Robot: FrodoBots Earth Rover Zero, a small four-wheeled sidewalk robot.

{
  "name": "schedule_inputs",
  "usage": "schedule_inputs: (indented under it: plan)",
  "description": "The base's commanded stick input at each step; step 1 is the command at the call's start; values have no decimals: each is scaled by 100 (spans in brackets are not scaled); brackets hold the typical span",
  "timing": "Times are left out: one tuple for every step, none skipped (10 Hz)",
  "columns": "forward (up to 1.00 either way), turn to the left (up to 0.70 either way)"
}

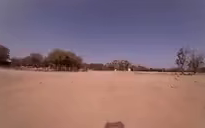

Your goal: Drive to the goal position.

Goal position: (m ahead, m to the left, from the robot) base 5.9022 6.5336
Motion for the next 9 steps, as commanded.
schedule_inputs:
  plan:
    - [100, -1]
    - [100, -39]
    - [100, -40]
    - [100, -40]
    - [100, -34]
    - [100, -12]
    - [100, 0]
    - [100, 0]
    - [100, 0]
